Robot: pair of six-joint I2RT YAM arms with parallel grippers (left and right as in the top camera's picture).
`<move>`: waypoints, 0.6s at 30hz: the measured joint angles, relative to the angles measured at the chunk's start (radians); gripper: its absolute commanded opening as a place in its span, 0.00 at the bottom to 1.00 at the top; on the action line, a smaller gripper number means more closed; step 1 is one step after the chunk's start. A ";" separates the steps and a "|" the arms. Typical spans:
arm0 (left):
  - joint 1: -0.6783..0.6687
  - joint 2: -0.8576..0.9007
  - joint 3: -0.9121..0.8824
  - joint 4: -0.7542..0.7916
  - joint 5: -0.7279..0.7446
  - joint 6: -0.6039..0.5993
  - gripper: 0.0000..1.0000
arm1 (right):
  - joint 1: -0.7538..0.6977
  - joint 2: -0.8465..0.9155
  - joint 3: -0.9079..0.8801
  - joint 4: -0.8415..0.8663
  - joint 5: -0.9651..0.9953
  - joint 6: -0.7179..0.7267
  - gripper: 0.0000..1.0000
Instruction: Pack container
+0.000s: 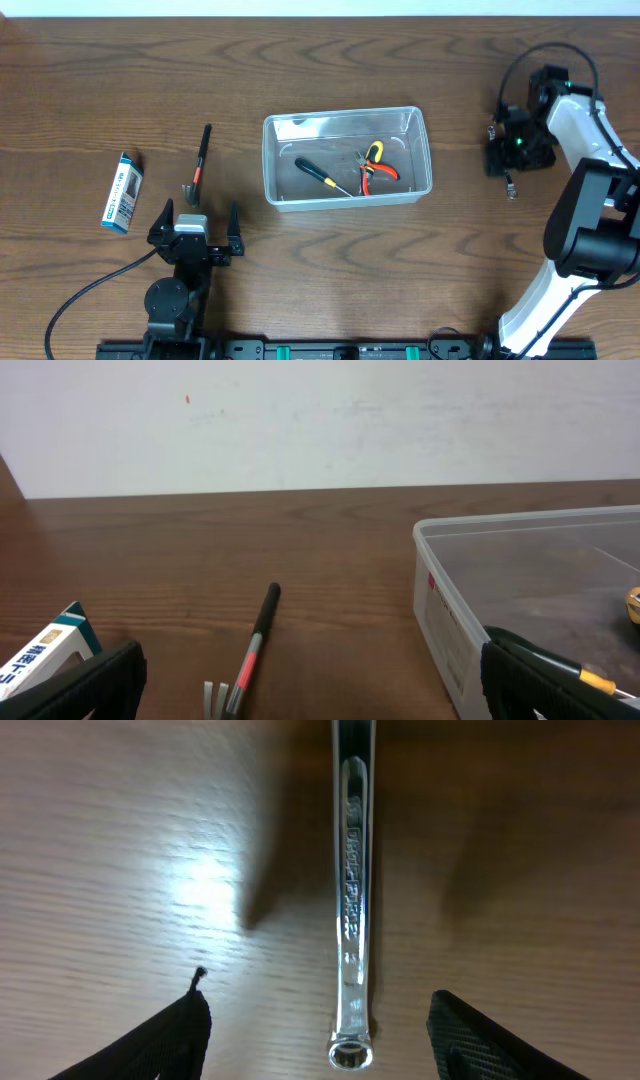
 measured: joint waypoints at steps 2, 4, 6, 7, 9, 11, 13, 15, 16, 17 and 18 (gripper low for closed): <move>0.000 0.000 0.000 0.000 0.000 0.000 0.98 | -0.011 0.000 -0.020 0.021 0.000 0.000 0.72; 0.000 0.000 0.000 0.000 0.000 0.000 0.98 | -0.019 0.000 -0.024 0.034 0.000 0.000 0.74; 0.000 0.000 0.000 0.000 0.000 0.000 0.98 | -0.020 0.000 -0.024 0.043 -0.001 0.000 0.75; 0.000 0.000 0.000 0.000 0.000 0.000 0.98 | -0.020 0.000 -0.024 0.046 -0.002 0.000 0.76; 0.000 0.000 0.000 0.000 0.000 0.000 0.98 | -0.020 0.000 -0.024 0.058 -0.008 0.001 0.80; 0.000 0.000 0.000 0.000 0.000 0.000 0.98 | -0.020 0.000 -0.024 0.070 -0.012 0.000 0.83; 0.000 0.000 0.000 0.000 0.000 0.000 0.98 | -0.020 0.000 -0.024 0.079 -0.016 -0.004 0.82; 0.000 0.000 0.000 0.000 0.000 0.000 0.98 | -0.020 0.000 -0.025 0.086 -0.019 -0.004 0.80; 0.000 0.000 0.000 0.000 0.000 0.000 0.98 | -0.020 0.000 -0.025 0.091 -0.021 -0.004 0.80; 0.000 0.000 0.000 0.000 0.000 0.000 0.98 | -0.020 0.000 -0.025 0.095 -0.022 -0.005 0.77; 0.000 0.000 0.000 0.000 0.000 0.000 0.98 | -0.020 0.000 -0.025 0.098 -0.023 -0.006 0.76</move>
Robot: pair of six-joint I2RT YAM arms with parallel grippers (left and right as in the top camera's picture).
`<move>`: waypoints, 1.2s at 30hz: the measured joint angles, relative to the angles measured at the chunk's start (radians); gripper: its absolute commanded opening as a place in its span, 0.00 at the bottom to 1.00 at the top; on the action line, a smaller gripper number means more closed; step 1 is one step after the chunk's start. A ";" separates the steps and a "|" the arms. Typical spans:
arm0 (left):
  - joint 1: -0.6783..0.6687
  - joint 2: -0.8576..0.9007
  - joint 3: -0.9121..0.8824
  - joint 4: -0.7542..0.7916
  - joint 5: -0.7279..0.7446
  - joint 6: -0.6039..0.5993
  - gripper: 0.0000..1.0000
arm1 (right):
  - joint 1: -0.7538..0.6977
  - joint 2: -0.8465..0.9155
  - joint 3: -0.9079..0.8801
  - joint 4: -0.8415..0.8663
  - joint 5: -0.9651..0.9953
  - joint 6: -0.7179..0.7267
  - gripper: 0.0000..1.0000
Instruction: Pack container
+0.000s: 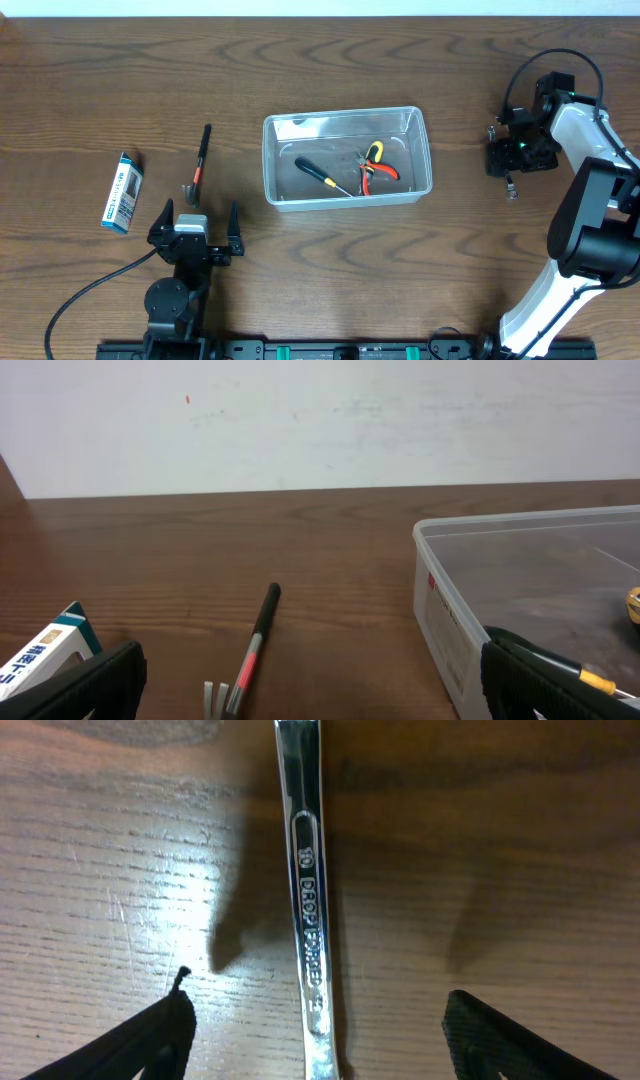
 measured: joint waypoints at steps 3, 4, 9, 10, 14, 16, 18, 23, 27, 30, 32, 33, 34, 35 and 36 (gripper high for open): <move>0.000 0.000 0.000 0.000 0.000 0.000 0.98 | 0.000 0.000 0.000 0.007 0.000 0.000 0.74; 0.000 0.000 0.000 0.000 0.000 0.000 0.98 | 0.000 0.000 0.000 0.010 0.000 -0.001 0.74; 0.000 0.000 0.000 0.000 0.000 0.000 0.98 | 0.000 0.000 0.000 0.021 0.000 -0.002 0.74; 0.000 0.000 0.000 0.000 0.000 0.000 0.98 | 0.000 0.000 0.000 0.024 0.000 -0.002 0.74; 0.000 0.000 0.000 0.000 0.000 0.000 0.98 | 0.003 0.008 0.000 0.034 0.000 -0.002 0.75; 0.000 0.000 0.000 0.000 0.000 0.000 0.98 | 0.007 0.019 0.000 0.038 0.000 -0.002 0.75; 0.000 0.000 0.000 0.000 0.000 0.000 0.98 | 0.013 0.031 -0.001 0.041 0.000 -0.004 0.75; 0.000 0.000 0.000 0.000 0.000 0.000 0.98 | 0.023 0.038 0.000 0.042 0.012 -0.009 0.70; 0.000 0.000 0.000 0.000 0.000 0.000 0.98 | 0.023 0.042 0.005 0.044 0.019 -0.016 0.49; 0.000 0.000 0.000 0.000 0.000 0.000 0.98 | 0.023 0.043 0.006 0.044 0.018 -0.015 0.45; 0.000 0.000 0.000 0.000 0.000 0.000 0.98 | 0.023 0.043 0.006 0.043 0.018 -0.016 0.42; 0.000 0.000 0.000 0.000 0.000 0.000 0.98 | 0.023 0.043 0.006 0.043 0.019 -0.016 0.40; 0.000 0.000 0.000 0.000 0.000 0.000 0.98 | 0.023 0.043 0.006 0.044 0.018 -0.016 0.36; 0.000 0.000 0.000 0.000 0.000 0.000 0.98 | 0.023 0.043 0.006 0.044 0.018 -0.017 0.33; 0.000 0.000 0.000 0.000 0.000 0.000 0.98 | 0.023 0.043 0.006 0.044 0.018 -0.018 0.30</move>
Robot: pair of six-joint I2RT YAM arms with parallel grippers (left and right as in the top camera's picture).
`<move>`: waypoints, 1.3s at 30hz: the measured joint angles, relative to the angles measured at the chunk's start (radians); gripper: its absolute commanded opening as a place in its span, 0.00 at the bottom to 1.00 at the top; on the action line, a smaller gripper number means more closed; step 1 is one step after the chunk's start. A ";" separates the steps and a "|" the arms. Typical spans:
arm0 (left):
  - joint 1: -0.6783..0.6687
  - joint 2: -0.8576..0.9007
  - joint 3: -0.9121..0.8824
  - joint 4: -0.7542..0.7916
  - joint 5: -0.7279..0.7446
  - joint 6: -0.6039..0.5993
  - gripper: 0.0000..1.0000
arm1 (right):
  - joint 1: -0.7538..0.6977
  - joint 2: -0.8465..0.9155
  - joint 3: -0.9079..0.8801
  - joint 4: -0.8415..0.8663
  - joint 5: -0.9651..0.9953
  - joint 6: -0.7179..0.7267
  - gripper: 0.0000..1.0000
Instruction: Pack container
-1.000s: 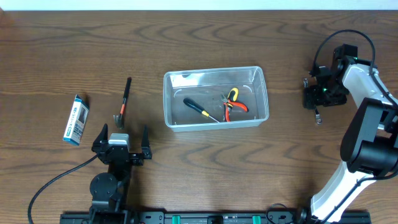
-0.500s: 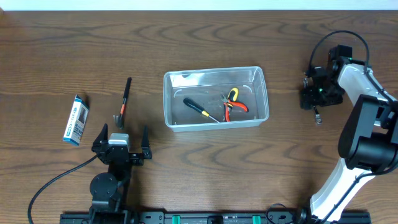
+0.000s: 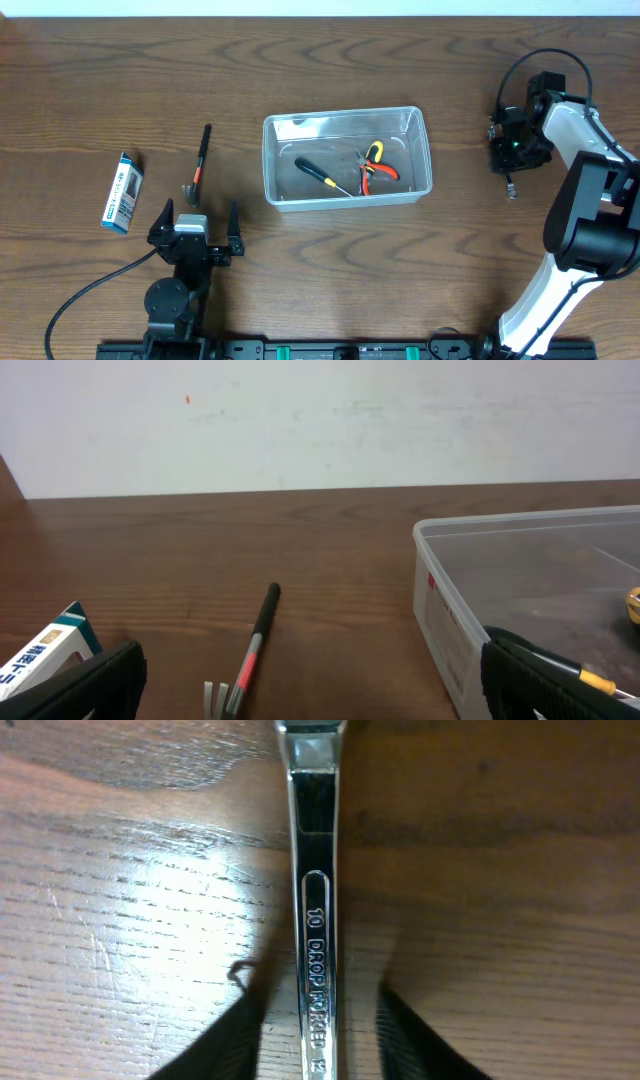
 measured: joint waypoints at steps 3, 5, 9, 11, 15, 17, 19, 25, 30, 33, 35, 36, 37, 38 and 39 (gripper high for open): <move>0.000 0.000 0.000 0.000 0.000 0.000 0.98 | 0.000 0.000 0.000 0.000 -0.002 0.002 0.25; 0.000 0.000 0.000 0.000 0.000 0.000 0.98 | 0.000 0.000 0.000 0.000 -0.002 0.002 0.24; 0.000 0.000 0.000 0.000 0.000 0.000 0.98 | 0.000 0.000 0.000 0.000 -0.002 0.002 0.21; 0.000 0.000 0.000 0.000 0.000 0.000 0.98 | 0.000 0.000 0.000 0.000 -0.002 0.002 0.19; 0.000 0.000 0.000 0.000 0.000 0.000 0.98 | 0.000 0.000 0.002 -0.005 -0.003 0.002 0.11; 0.000 0.000 0.000 0.000 0.000 0.000 0.98 | 0.000 0.004 0.008 -0.011 -0.003 0.002 0.06; 0.000 0.000 0.000 0.000 0.000 0.000 0.98 | 0.000 0.007 0.015 -0.019 -0.003 0.003 0.05; 0.000 0.000 0.000 0.000 0.000 0.000 0.98 | 0.000 0.016 0.030 -0.034 -0.003 0.004 0.01; 0.000 0.000 0.000 0.000 0.000 0.000 0.98 | 0.000 0.035 0.067 -0.074 -0.003 0.006 0.01; 0.000 0.000 0.000 0.000 0.000 0.000 0.98 | 0.000 0.053 0.112 -0.111 -0.002 0.006 0.01; 0.000 0.000 0.000 0.000 0.000 0.000 0.98 | 0.000 0.058 0.156 -0.141 -0.002 0.006 0.01; 0.000 0.000 0.000 0.000 0.000 0.000 0.98 | 0.001 0.058 0.179 -0.154 -0.002 0.006 0.01; 0.000 0.000 0.000 0.000 0.000 0.000 0.98 | 0.002 0.058 0.210 -0.170 -0.002 0.006 0.01; 0.000 0.000 0.000 0.000 0.000 0.000 0.98 | 0.004 0.058 0.233 -0.180 -0.002 0.006 0.01; 0.000 0.000 0.000 0.000 0.000 0.000 0.98 | 0.006 0.058 0.263 -0.192 -0.002 0.006 0.01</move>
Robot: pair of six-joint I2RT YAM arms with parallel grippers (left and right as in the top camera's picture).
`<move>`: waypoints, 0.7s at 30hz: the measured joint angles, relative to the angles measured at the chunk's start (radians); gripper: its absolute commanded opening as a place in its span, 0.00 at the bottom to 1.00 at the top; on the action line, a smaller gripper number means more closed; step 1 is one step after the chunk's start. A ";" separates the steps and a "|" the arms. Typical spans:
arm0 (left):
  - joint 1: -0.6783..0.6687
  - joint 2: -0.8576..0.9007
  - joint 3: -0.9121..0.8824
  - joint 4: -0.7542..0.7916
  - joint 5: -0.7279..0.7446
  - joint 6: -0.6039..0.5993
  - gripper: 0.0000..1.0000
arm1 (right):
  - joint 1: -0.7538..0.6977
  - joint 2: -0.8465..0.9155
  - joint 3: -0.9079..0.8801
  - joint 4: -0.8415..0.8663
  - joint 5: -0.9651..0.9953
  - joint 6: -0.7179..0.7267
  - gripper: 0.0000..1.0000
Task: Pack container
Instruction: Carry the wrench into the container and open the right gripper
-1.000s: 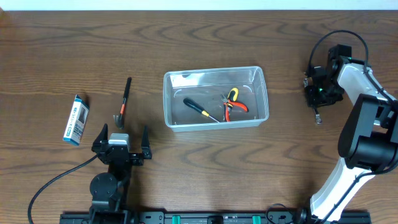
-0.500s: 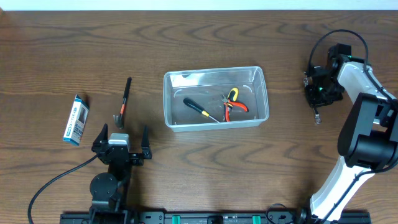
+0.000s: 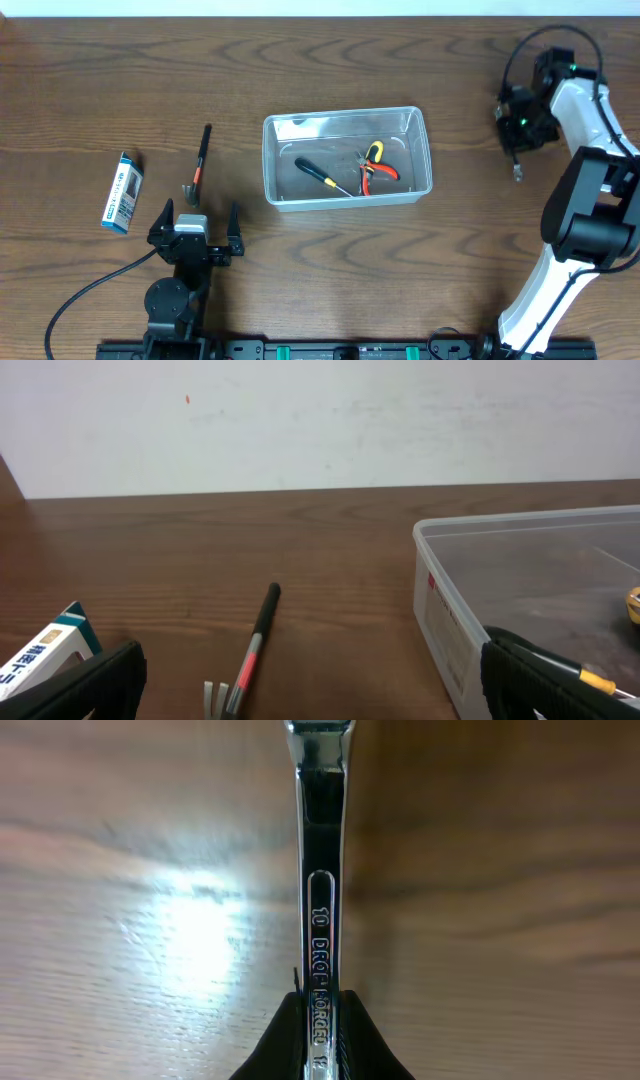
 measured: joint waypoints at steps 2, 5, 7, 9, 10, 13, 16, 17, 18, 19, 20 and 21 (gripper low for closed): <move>0.000 0.000 0.000 0.000 0.000 0.000 0.98 | 0.006 0.000 0.052 -0.024 0.000 0.000 0.01; 0.000 0.000 0.000 0.000 0.000 0.000 0.98 | 0.024 0.000 0.132 -0.063 0.001 0.001 0.01; 0.000 0.000 0.000 0.000 0.000 0.000 0.98 | 0.046 0.000 0.175 -0.084 0.000 0.002 0.01; 0.000 0.000 0.000 0.000 0.000 0.000 0.98 | 0.078 0.000 0.227 -0.114 0.000 0.003 0.01; 0.000 0.000 0.000 0.000 0.000 0.000 0.98 | 0.095 0.000 0.254 -0.128 0.000 0.003 0.01; 0.000 0.000 0.000 0.000 0.000 0.000 0.98 | 0.152 0.000 0.322 -0.164 -0.001 0.003 0.01; 0.000 0.000 0.000 0.000 0.000 0.000 0.98 | 0.216 0.000 0.376 -0.201 -0.002 0.003 0.01; 0.000 0.000 0.000 0.000 0.000 0.000 0.98 | 0.235 0.000 0.389 -0.207 -0.001 0.003 0.01; 0.000 0.000 0.000 0.000 0.000 0.000 0.98 | 0.261 0.000 0.404 -0.214 -0.002 0.003 0.01; 0.000 0.000 0.000 0.000 0.000 0.000 0.98 | 0.292 0.000 0.420 -0.224 -0.001 0.003 0.01; 0.000 0.000 0.000 0.000 0.000 0.000 0.98 | 0.312 0.000 0.429 -0.228 -0.002 0.003 0.01; 0.000 0.000 0.000 0.000 0.000 0.000 0.98 | 0.335 0.000 0.441 -0.235 -0.002 0.003 0.01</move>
